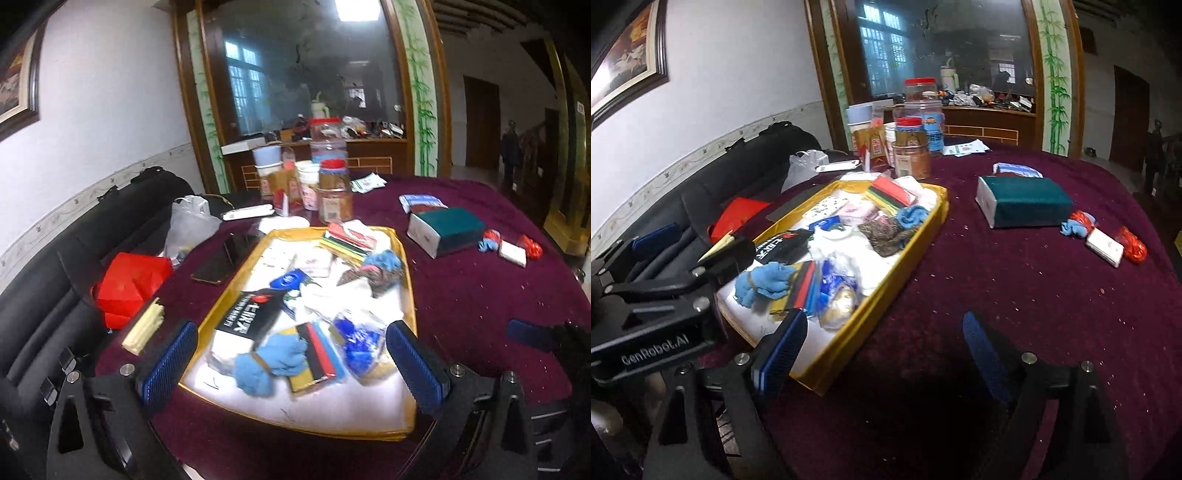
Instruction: Organize soft objects
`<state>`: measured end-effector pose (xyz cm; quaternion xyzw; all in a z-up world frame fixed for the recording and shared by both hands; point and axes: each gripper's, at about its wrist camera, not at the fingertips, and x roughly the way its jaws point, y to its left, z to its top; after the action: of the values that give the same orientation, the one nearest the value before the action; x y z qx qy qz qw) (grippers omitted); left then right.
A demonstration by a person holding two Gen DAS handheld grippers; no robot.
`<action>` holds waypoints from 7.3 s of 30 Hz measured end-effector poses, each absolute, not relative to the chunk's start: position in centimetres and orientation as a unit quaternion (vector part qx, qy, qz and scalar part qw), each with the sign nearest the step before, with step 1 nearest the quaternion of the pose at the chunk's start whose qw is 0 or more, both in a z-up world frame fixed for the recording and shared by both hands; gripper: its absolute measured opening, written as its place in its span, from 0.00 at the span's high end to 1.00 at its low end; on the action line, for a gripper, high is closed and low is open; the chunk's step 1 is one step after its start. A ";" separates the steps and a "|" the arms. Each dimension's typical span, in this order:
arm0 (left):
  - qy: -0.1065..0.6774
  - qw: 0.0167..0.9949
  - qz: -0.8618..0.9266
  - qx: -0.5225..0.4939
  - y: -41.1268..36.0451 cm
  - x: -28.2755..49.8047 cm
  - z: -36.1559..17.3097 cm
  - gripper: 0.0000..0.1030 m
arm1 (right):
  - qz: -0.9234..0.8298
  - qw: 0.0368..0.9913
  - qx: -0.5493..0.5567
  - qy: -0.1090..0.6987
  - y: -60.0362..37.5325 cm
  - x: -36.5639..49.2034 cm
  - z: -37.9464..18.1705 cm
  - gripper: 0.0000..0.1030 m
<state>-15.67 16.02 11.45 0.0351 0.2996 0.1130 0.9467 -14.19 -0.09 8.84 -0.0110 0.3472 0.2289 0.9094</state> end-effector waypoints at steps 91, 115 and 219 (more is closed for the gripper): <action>0.384 0.920 0.026 0.072 7.5 -12.0 8.2 0.00 | 0.112 0.919 0.104 0.363 -15.7 -11.2 7.9 0.16; 0.510 0.842 -0.175 0.011 -0.1 -8.0 1.5 0.01 | 0.089 0.888 0.129 0.433 -23.6 9.5 6.0 0.14; 0.396 0.852 -0.197 0.280 -9.8 0.4 2.0 0.73 | 0.112 0.864 0.298 0.391 -32.9 2.4 2.4 0.78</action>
<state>0.42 -9.75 1.99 0.2801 0.3965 -0.1972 0.8517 2.36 -32.91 2.41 0.2977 0.3909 0.1118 0.8638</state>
